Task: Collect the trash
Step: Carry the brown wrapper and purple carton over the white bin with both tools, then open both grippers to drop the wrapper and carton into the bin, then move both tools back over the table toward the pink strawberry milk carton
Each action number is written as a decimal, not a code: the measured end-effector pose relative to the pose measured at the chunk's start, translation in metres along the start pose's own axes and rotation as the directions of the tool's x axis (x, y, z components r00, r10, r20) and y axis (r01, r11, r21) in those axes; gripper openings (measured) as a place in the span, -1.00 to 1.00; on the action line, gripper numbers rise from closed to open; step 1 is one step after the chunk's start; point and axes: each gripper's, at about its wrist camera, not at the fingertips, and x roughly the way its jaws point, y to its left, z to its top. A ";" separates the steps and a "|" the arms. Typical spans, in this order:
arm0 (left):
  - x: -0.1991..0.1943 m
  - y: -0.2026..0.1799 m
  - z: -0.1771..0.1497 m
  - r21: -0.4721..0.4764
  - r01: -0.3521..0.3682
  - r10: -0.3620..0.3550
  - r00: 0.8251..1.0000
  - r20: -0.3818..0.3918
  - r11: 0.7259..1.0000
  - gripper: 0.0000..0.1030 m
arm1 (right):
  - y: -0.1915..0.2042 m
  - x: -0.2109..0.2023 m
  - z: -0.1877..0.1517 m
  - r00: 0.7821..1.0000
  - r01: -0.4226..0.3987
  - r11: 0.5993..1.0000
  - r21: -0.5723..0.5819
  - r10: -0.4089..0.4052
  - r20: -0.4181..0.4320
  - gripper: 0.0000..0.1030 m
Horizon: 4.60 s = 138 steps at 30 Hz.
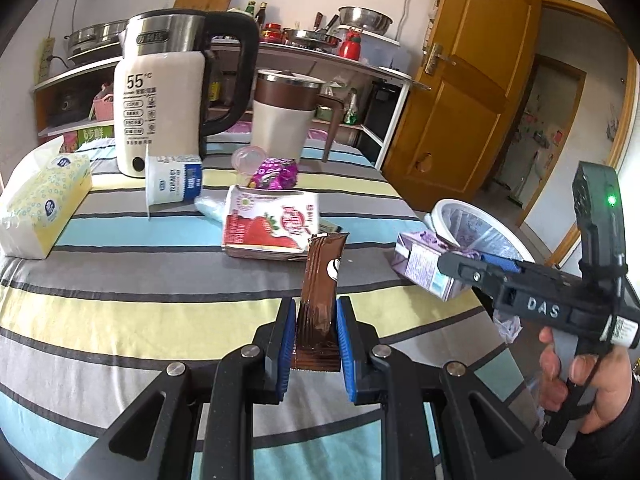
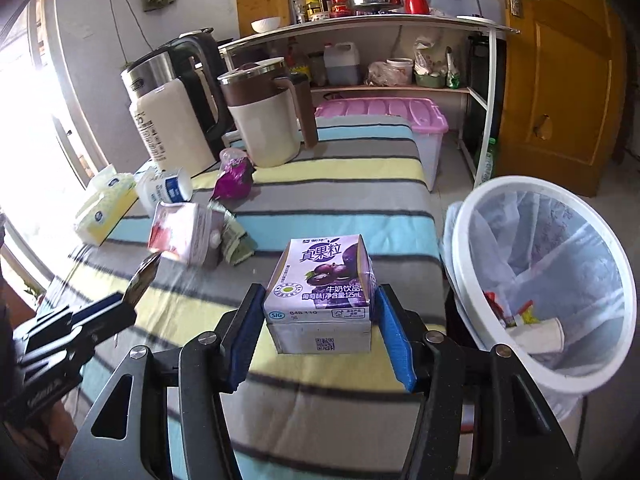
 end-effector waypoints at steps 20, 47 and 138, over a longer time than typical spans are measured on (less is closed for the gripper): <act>-0.007 -0.023 -0.001 0.036 0.009 -0.009 1.000 -0.002 0.999 -0.59 | -0.007 -0.001 -0.026 0.995 -0.017 1.000 -0.002 0.016 -0.096 0.11; 0.019 -0.085 0.013 0.126 0.111 -0.109 0.994 -0.026 0.986 -0.59 | -0.050 -0.062 -0.027 0.999 0.007 0.998 0.068 -0.010 0.046 0.06; 0.005 -0.054 0.010 0.059 0.043 -0.044 0.999 0.023 0.997 -0.52 | -0.032 -0.077 -0.032 0.995 -0.014 1.000 0.026 0.012 0.096 0.09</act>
